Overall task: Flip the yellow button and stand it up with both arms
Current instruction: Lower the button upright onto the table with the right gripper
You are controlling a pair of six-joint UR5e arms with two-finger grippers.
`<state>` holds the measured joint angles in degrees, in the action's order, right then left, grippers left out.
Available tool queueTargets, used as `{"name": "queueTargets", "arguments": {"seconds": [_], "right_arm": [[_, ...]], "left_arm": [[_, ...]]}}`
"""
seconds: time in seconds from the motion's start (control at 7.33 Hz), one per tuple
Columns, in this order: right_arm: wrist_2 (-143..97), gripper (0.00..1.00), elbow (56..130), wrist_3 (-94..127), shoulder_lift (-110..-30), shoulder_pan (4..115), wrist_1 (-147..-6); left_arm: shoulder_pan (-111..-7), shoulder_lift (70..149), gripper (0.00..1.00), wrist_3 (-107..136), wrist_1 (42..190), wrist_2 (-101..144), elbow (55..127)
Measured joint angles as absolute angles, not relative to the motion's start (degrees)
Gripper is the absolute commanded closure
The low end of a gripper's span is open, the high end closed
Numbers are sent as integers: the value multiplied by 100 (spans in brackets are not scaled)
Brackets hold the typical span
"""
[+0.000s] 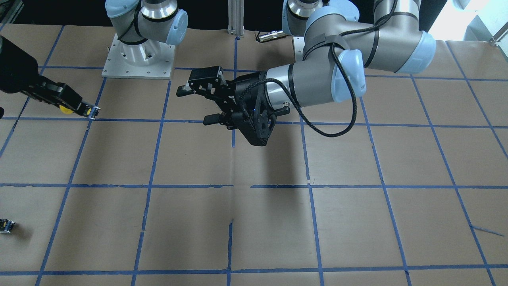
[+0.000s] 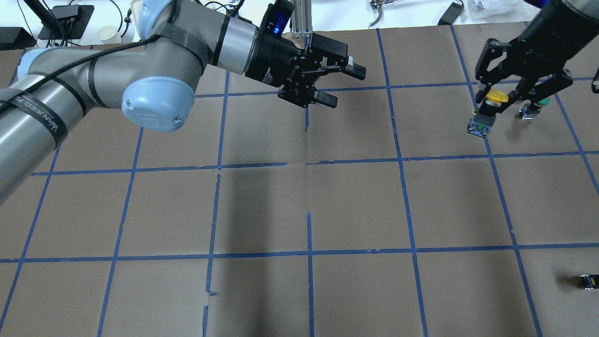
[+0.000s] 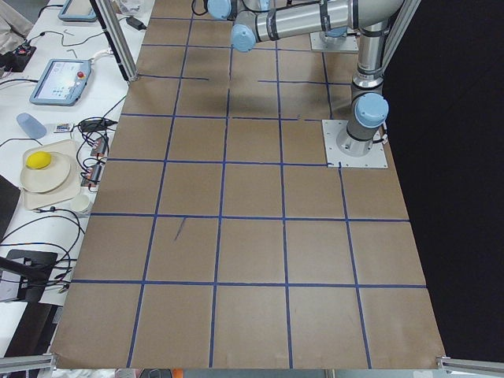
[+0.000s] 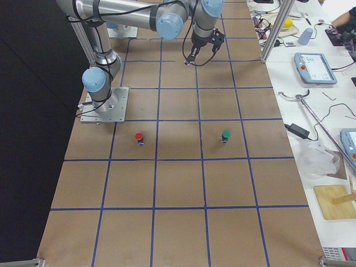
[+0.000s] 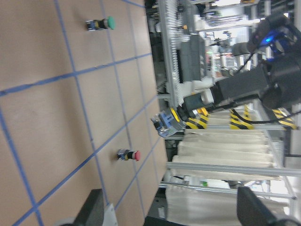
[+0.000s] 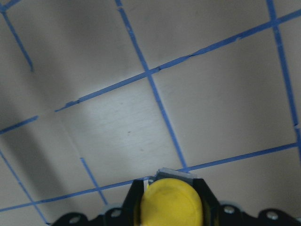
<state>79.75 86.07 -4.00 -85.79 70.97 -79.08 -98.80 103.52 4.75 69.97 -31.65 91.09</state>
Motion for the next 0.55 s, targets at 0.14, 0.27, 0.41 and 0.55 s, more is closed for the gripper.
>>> {"name": "queueTargets", "arguments": {"seconds": [0.14, 0.27, 0.41, 0.55], "right_arm": [[8161, 72, 8796, -1168, -8584, 6756, -8189], [8288, 72, 9101, -1931, -8586, 6399, -8683], [8389, 72, 9488, -2659, -8586, 6061, -9306], [8418, 72, 9903, -3325, -8586, 5712, -9938]], "left_arm": [[-9888, 10132, 0, 886, 7042, -3966, 8880], [-9885, 9833, 0, 1109, 7328, -5079, 8774], [-9876, 9562, 0, 1255, 7677, -6421, 8768], [-9856, 9392, 0, 1313, 8012, -7469, 8808]]}}
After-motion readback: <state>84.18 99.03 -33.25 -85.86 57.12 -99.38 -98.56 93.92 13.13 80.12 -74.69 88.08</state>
